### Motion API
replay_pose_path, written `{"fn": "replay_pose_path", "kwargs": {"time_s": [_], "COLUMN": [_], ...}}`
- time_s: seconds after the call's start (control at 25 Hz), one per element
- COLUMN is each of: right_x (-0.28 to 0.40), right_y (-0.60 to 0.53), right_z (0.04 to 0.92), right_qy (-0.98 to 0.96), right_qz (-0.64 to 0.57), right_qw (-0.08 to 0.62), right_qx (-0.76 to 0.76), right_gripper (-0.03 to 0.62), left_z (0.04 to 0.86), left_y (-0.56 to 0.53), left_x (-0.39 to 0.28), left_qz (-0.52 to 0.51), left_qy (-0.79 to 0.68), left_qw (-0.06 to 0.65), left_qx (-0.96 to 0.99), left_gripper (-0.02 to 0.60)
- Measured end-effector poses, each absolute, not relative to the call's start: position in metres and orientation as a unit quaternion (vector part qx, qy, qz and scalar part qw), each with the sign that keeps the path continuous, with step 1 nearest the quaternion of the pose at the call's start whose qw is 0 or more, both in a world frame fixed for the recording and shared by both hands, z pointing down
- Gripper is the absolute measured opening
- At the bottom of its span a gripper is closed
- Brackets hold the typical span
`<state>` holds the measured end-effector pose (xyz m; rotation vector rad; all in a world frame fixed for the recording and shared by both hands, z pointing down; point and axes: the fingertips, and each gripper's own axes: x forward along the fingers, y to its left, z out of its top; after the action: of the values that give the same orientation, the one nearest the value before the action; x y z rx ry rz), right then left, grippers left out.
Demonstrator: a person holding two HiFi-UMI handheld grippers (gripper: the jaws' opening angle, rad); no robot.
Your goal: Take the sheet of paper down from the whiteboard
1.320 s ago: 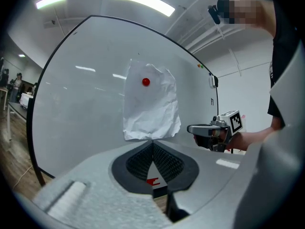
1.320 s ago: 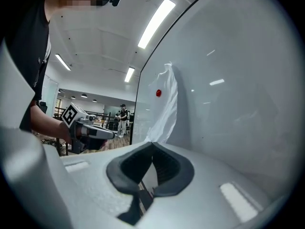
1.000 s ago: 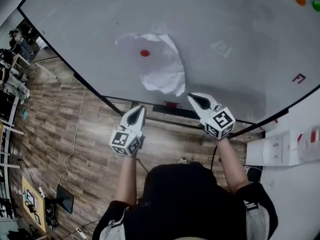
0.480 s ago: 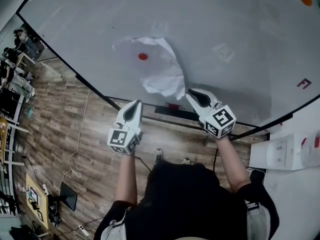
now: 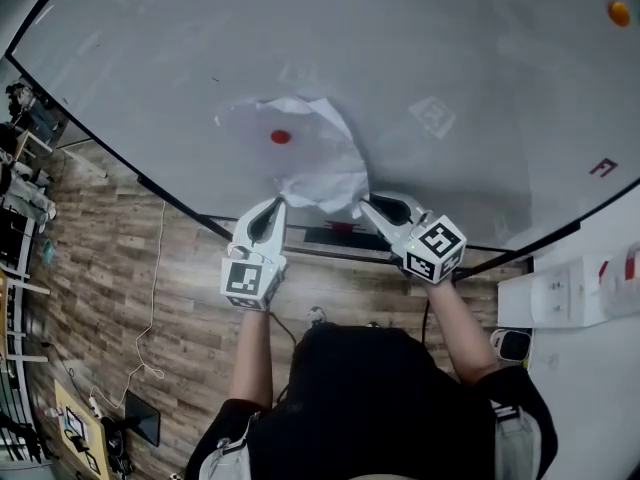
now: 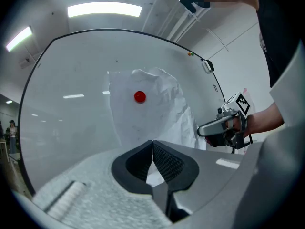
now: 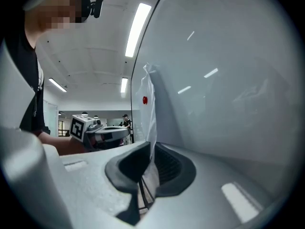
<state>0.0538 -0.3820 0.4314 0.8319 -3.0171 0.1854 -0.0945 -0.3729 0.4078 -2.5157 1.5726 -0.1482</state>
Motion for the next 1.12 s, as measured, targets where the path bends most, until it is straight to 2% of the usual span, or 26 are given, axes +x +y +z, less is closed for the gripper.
{"fn": "replay_pose_path", "kwargs": {"time_s": [0.04, 0.36, 0.68, 0.88, 1.12], "right_x": [0.052, 0.043, 0.031, 0.031, 0.028], "right_y": [-0.381, -0.377, -0.377, -0.378, -0.376], "right_z": [0.433, 0.439, 0.448, 0.448, 0.446], "right_qy": [-0.963, -0.967, -0.969, -0.968, -0.97], "right_qz": [0.057, 0.055, 0.062, 0.066, 0.066], "right_qw": [0.005, 0.016, 0.026, 0.024, 0.019], "right_qx": [0.263, 0.25, 0.239, 0.239, 0.233], "right_gripper": [0.007, 0.003, 0.003, 0.003, 0.003], "left_z": [0.405, 0.367, 0.321, 0.303, 0.294], "left_y": [-0.376, -0.393, -0.399, -0.409, -0.418], "left_x": [-0.092, -0.079, -0.085, -0.08, -0.074], "left_qz": [-0.049, -0.057, -0.034, -0.042, -0.054], "left_qy": [0.524, 0.516, 0.524, 0.535, 0.542], "left_qw": [0.091, 0.158, 0.177, 0.211, 0.237], "left_qx": [-0.846, -0.84, -0.832, -0.817, -0.805], "left_gripper": [0.012, 0.012, 0.015, 0.11, 0.112]}}
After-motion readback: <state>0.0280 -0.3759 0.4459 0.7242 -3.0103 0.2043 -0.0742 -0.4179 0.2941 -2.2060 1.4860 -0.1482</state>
